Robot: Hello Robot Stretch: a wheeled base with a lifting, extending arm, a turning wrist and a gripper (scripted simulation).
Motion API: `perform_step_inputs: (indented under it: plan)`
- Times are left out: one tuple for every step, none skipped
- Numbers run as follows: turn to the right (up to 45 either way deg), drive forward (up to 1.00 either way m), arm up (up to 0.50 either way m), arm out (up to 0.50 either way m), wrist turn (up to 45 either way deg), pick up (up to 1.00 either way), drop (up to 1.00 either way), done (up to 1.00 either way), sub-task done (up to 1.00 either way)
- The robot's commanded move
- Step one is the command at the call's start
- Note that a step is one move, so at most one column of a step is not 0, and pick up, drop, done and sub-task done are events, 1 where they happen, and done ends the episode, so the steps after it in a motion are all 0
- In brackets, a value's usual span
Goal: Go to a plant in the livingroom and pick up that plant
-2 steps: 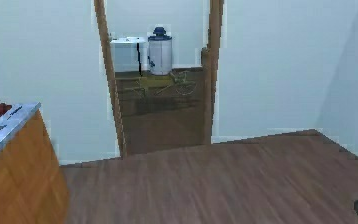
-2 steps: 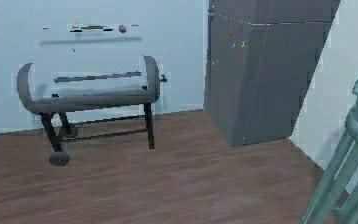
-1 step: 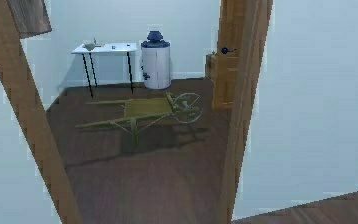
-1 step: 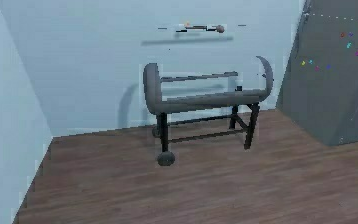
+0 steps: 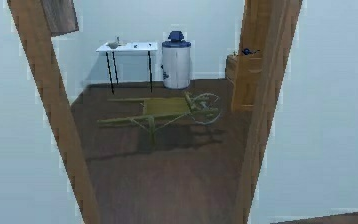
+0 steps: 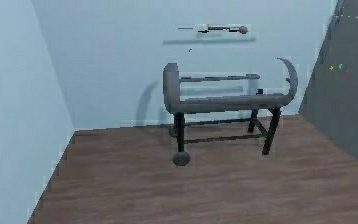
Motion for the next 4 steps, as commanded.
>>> perform_step_inputs:
  plan:
    - [0.0, 0.80, 0.00, 0.00, 0.0, 0.00, 0.00, 0.00, 0.00]
    - [-6.0, 0.00, 0.00, 0.00, 0.0, 0.00, 0.00, 0.00, 0.00]
    - [0.0, 0.15, 0.00, 0.00, 0.0, 0.00, 0.00, 0.00, 0.00]
    - [-42.0, 0.00, 0.00, 0.00, 0.0, 0.00, 0.00, 0.00, 0.00]
